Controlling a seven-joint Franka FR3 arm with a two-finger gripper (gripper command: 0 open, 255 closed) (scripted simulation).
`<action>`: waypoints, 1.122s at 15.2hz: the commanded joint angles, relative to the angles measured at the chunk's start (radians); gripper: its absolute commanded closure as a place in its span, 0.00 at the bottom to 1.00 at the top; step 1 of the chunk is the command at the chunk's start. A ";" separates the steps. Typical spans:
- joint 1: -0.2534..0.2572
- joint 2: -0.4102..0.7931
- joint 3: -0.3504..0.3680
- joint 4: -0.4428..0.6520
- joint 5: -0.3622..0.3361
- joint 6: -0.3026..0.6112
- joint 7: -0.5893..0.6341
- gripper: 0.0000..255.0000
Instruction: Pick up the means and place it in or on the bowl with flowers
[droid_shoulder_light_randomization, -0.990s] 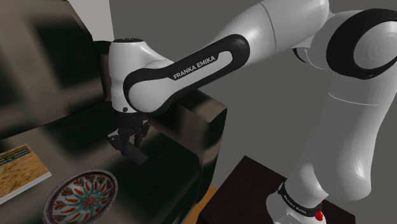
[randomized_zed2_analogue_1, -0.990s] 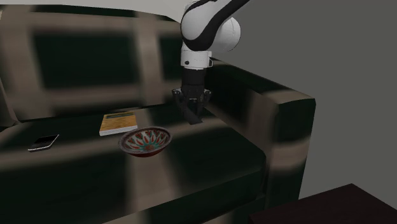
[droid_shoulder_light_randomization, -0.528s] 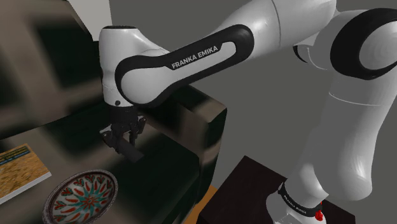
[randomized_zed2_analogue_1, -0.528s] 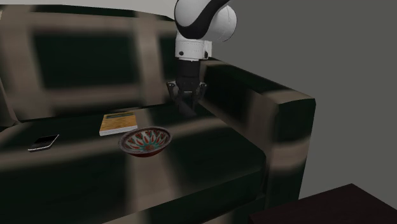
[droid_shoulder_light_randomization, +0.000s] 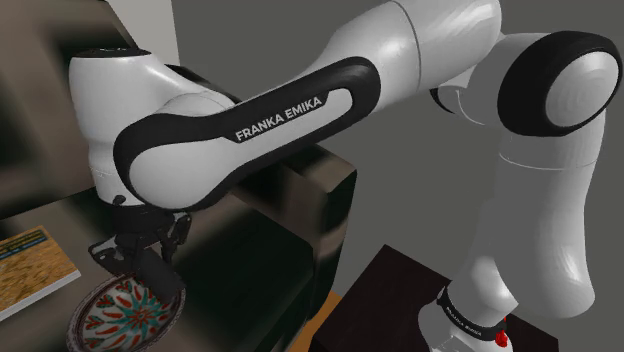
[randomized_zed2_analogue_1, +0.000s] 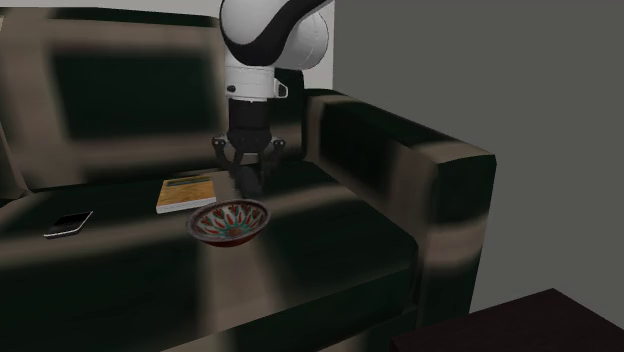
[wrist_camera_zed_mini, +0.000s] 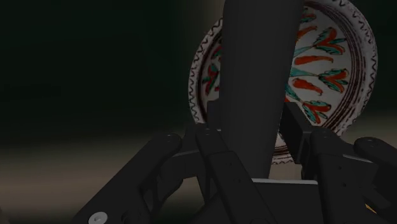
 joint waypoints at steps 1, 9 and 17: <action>0.043 0.048 0.003 0.065 -0.023 -0.018 0.049 1.00; 0.077 0.117 -0.006 0.067 -0.053 0.045 0.085 1.00; 0.081 0.144 -0.014 0.047 -0.065 0.091 0.090 1.00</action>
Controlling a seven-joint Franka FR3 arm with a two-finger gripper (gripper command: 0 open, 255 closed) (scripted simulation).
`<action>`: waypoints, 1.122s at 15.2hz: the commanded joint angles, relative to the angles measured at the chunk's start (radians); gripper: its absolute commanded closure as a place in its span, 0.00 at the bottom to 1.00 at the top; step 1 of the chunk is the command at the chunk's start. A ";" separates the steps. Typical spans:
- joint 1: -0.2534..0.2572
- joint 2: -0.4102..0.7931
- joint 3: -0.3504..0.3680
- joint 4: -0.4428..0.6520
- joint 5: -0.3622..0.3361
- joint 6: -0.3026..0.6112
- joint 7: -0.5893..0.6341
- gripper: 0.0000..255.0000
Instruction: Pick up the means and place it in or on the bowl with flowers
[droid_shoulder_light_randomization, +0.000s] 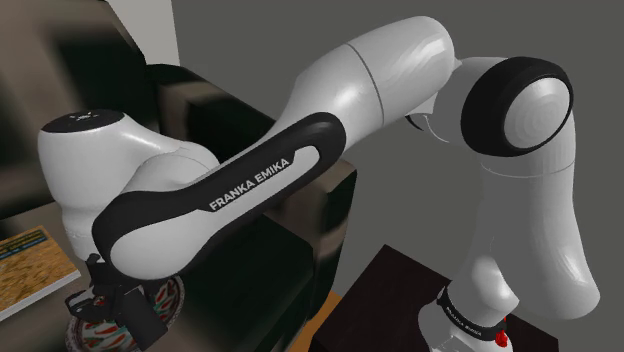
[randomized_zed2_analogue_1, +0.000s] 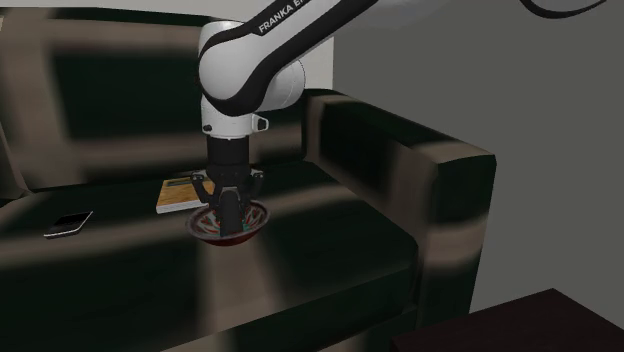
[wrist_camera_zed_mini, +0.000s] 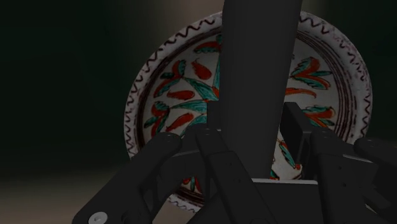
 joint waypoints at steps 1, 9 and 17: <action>0.000 0.000 0.000 -0.002 0.000 0.001 0.000 1.00; 0.000 0.000 0.000 -0.002 0.000 0.001 0.000 0.00; -0.015 -0.062 0.015 0.034 0.027 -0.095 -0.016 0.00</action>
